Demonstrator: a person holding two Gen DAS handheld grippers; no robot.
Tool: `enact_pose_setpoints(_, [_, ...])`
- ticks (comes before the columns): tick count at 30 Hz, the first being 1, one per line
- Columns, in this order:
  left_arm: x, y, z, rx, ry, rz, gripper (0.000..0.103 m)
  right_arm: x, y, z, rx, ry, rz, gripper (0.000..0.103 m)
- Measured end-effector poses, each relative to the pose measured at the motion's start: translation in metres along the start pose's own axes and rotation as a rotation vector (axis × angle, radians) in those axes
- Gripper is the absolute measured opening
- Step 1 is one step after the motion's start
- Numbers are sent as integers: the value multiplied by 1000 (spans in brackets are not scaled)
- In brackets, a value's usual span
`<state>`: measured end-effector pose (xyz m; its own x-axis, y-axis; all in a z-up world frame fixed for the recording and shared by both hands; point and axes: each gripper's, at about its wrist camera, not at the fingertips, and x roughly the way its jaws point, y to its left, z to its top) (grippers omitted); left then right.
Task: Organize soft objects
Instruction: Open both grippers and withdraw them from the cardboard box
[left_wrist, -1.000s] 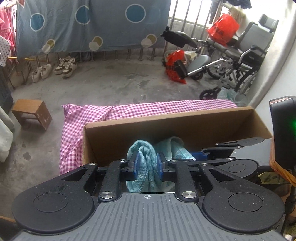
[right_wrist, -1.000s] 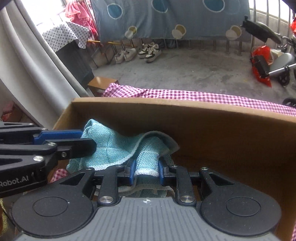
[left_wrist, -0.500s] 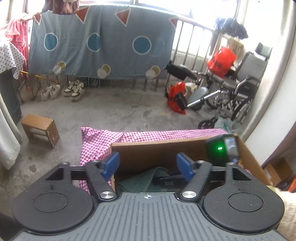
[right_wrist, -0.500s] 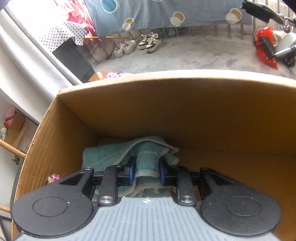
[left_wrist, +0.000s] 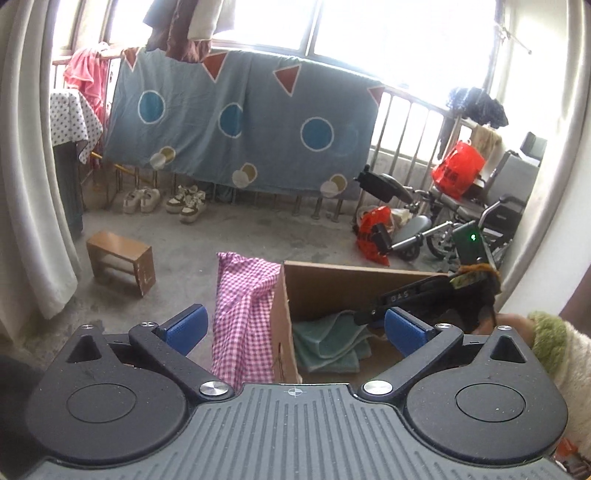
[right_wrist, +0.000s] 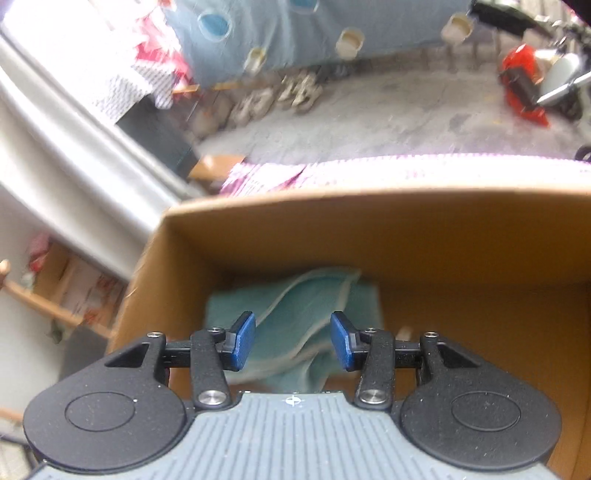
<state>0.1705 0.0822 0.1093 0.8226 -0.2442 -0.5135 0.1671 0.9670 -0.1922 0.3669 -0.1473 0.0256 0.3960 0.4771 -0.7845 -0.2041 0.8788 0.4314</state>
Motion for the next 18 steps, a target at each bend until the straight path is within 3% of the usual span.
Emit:
enact_pose_setpoints(5, [-7,15,-27,-42,9,6,102,26,29,-10,-77,193,13,44])
enact_pose_setpoints(9, [-7,24,-46,-76,33,3,102,64,38,-22,-98,271,-31,42])
enact_pose_setpoints(18, [-6,40,-79,-91,95,-12,102,79,38,-5,-103,195,-16,40])
